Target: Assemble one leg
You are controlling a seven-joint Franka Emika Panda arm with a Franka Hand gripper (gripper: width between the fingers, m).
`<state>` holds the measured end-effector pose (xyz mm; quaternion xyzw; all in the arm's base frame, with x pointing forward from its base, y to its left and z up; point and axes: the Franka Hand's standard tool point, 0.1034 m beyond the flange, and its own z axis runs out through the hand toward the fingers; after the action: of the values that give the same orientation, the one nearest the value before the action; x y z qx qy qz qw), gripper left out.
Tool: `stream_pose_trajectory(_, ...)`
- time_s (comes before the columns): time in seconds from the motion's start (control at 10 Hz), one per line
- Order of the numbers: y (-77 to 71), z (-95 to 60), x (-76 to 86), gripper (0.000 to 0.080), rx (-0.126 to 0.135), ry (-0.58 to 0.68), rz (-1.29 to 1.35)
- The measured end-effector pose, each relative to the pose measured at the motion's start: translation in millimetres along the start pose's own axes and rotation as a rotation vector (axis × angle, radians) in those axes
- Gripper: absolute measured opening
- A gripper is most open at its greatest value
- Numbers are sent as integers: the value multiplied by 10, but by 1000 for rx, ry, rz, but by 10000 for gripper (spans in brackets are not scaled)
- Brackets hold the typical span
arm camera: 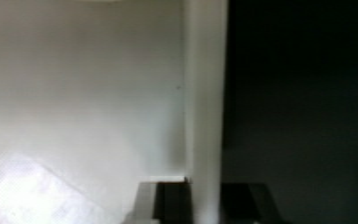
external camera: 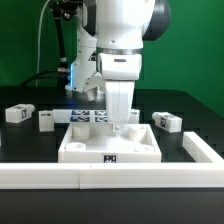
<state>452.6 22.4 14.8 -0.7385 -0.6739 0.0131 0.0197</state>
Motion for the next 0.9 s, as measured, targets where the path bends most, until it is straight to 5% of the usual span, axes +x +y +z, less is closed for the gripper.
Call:
stream_pose_trajectory(0.5, 31, 6, 52, 58, -6, 4, -27)
stream_pose_trajectory(0.9, 213, -3, 437, 58, -32, 25, -81)
